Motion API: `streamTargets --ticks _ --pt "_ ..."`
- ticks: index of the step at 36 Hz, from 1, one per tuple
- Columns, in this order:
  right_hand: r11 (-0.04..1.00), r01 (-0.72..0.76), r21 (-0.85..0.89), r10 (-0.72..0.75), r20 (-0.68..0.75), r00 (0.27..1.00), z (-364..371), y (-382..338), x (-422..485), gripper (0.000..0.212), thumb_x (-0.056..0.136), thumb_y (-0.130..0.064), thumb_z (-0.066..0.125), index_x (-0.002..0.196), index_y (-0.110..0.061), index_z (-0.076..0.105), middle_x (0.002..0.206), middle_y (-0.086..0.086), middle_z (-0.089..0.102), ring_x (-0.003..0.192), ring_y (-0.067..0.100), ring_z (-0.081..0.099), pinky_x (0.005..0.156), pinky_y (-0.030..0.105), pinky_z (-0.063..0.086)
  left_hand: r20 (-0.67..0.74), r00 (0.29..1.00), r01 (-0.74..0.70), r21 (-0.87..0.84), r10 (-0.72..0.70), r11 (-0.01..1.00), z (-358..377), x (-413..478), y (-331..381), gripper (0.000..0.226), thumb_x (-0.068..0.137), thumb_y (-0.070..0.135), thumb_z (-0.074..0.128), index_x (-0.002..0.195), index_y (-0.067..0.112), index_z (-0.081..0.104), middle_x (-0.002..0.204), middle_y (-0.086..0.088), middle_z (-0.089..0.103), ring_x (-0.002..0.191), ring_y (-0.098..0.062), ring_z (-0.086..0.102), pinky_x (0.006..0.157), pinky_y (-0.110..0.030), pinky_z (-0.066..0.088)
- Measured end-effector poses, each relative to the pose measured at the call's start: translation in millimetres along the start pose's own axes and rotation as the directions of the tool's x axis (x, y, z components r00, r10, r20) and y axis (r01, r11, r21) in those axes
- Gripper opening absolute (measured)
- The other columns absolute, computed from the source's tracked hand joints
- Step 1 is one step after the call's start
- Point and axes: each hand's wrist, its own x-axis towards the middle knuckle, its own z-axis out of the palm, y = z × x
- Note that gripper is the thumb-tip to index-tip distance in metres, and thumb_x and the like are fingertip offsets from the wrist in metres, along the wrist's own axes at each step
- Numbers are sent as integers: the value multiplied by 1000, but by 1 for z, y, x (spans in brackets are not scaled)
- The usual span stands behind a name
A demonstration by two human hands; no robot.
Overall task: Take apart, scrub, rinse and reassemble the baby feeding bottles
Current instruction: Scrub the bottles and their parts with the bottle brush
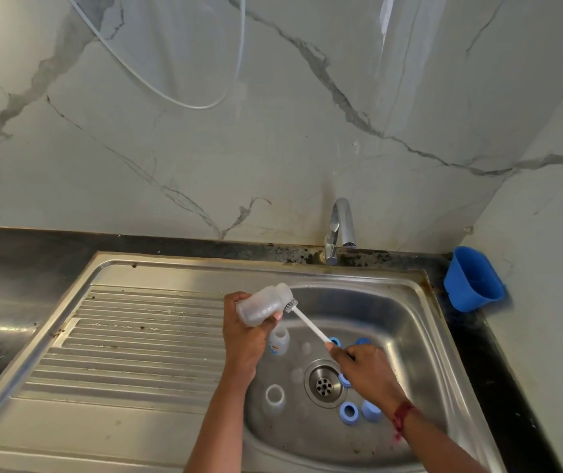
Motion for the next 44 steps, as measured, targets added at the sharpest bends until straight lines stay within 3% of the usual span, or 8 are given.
streamTargets --ticks 3,9,15,24,30,37,40,44 --pt "999 17 -29 -17 2 1000 -4 -4 9 66 91 -58 58 46 -15 34 41 -6 36 43 10 38 54 28 39 16 1000 -8 62 7 998 1 -2 3 64 65 6 91 101 37 48 106 -1 57 96 -18 61 73 -36 59" --pt "979 113 -168 -111 25 994 -12 -9 18 69 91 -60 56 45 -17 28 37 -7 26 39 11 29 45 20 27 -180 983 -17 43 24 999 0 2 16 59 69 2 88 110 27 53 102 15 57 86 10 59 64 -10 49" --pt "953 153 -262 -145 50 988 -18 -6 22 66 90 -63 53 49 -17 31 46 -2 30 46 12 28 49 29 29 -223 975 -10 36 17 999 -3 5 11 58 66 2 89 108 22 54 103 5 58 92 -13 59 65 -6 48" --pt "957 160 -243 -160 18 987 -29 -6 8 62 92 -60 51 49 -19 33 37 -6 36 40 9 35 46 19 29 -299 945 105 -105 -132 989 -11 10 0 53 64 0 89 96 26 56 97 3 63 91 -23 63 75 -33 52" --pt "954 171 -246 -183 -27 983 -17 -5 7 70 85 -78 40 48 -19 36 42 -4 37 42 11 34 48 33 38 -192 965 144 -193 -181 971 3 1 4 47 72 -3 84 93 24 52 97 -7 63 77 -19 63 61 -30 54" --pt "963 192 -192 -219 -131 967 -11 -10 10 63 87 -74 40 51 -22 39 44 -5 42 42 13 41 49 42 47 -108 969 196 -206 -222 959 14 -7 12 36 79 9 82 93 19 50 101 -5 64 81 -18 69 71 -41 61" --pt "967 175 -183 -202 -139 969 -11 -7 10 64 87 -75 41 53 -21 45 46 -3 48 44 17 51 48 41 49 -134 960 217 -202 -247 955 15 -10 13 34 79 15 83 92 17 51 96 -6 65 76 -16 68 71 -45 60" --pt "968 182 -174 -202 -102 974 -12 -5 4 64 87 -70 48 49 -20 38 41 -5 42 40 11 38 46 34 41 -231 930 234 -227 -285 945 9 -6 10 36 79 17 83 90 17 49 89 -2 62 71 -13 66 66 -38 60"
